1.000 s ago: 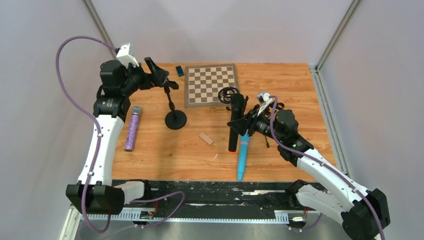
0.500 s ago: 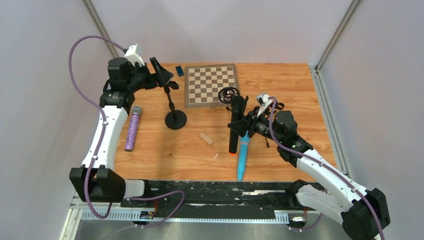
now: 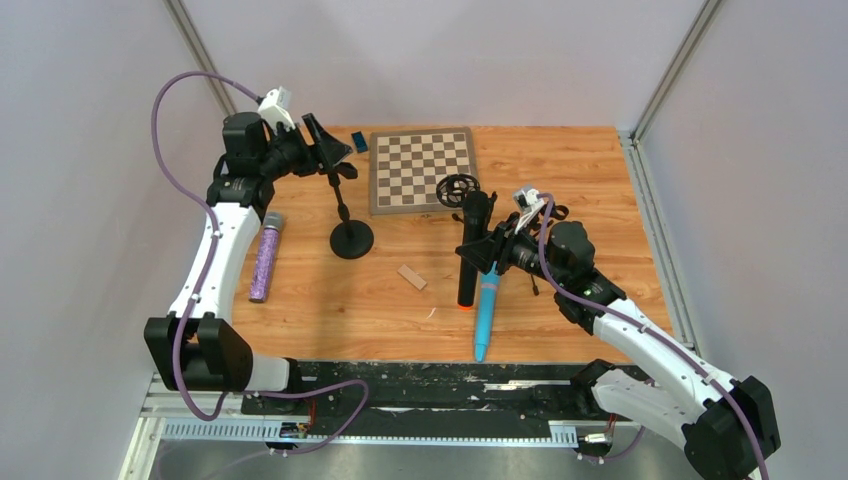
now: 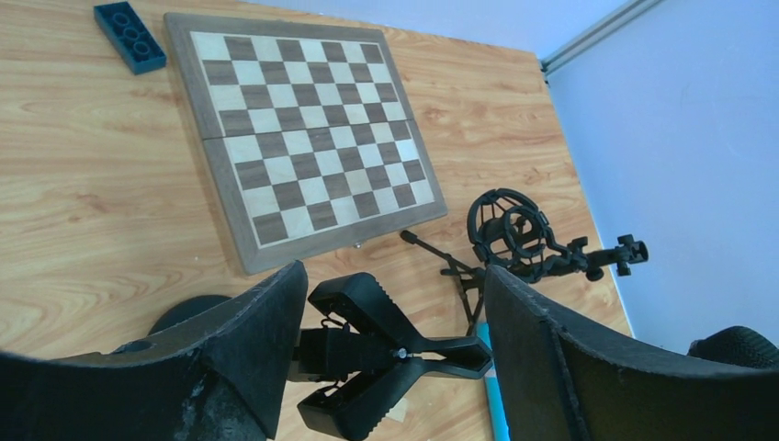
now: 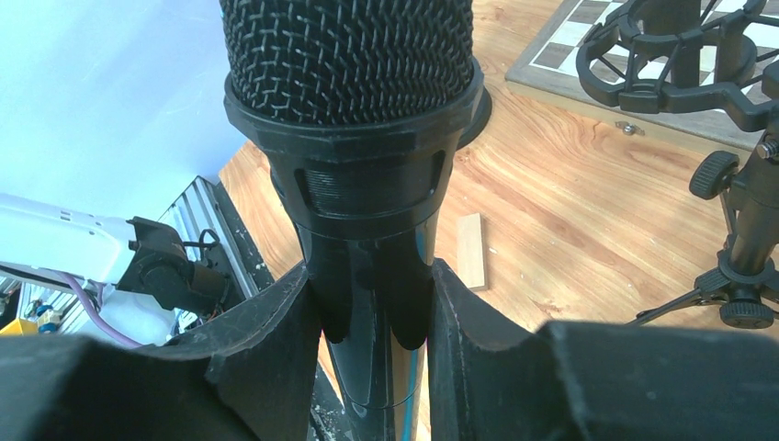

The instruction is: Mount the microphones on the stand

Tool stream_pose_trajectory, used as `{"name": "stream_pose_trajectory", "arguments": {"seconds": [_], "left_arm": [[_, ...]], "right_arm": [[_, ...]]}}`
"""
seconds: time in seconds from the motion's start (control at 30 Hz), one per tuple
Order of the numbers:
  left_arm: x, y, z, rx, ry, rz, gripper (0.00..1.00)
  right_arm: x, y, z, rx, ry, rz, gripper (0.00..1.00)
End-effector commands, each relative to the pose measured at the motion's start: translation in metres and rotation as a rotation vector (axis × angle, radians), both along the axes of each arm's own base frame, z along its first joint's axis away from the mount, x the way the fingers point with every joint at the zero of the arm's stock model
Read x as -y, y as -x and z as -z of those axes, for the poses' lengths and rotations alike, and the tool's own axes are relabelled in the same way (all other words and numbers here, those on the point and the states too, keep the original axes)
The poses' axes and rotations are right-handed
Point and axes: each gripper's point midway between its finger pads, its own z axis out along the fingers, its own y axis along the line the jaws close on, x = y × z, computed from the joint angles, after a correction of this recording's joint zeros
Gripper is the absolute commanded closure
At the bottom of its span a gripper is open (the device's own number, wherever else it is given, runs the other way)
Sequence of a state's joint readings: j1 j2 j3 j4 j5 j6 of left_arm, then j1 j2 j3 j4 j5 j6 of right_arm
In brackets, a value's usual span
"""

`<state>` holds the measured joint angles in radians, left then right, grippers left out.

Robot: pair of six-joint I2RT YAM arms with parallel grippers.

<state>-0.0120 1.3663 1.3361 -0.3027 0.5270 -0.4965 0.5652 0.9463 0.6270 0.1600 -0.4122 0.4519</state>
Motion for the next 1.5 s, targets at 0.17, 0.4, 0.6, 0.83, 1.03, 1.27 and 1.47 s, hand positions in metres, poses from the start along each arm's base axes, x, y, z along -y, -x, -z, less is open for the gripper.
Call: {"name": "stream_pose_trajectory", "arguments": {"seconds": [0.17,0.4,0.6,0.83,1.03,1.27,1.47], "left_arm": [[0.003,-0.002,-0.010,0.051,0.024,0.019,0.30],[0.003,-0.004,-0.002,0.030,0.032,0.021,0.40],[0.003,-0.002,-0.004,0.036,0.039,0.016,0.52],[0.008,0.004,-0.008,0.044,0.069,0.036,0.76],[0.008,0.015,-0.012,0.060,0.111,0.016,0.91],[0.002,0.032,-0.027,0.114,0.127,-0.041,1.00],[0.013,0.044,-0.048,0.168,0.152,-0.036,1.00]], "right_arm": [[0.003,-0.004,-0.014,0.020,-0.038,0.025,1.00],[0.003,-0.006,-0.011,0.013,-0.035,0.031,1.00],[0.003,-0.007,-0.009,0.007,-0.032,0.032,1.00],[0.004,-0.008,-0.010,0.006,-0.032,0.036,1.00],[0.005,-0.007,-0.010,0.002,-0.034,0.037,1.00],[0.006,-0.010,-0.012,0.004,-0.034,0.046,1.00],[0.006,-0.011,-0.015,0.011,-0.038,0.048,1.00]]}}
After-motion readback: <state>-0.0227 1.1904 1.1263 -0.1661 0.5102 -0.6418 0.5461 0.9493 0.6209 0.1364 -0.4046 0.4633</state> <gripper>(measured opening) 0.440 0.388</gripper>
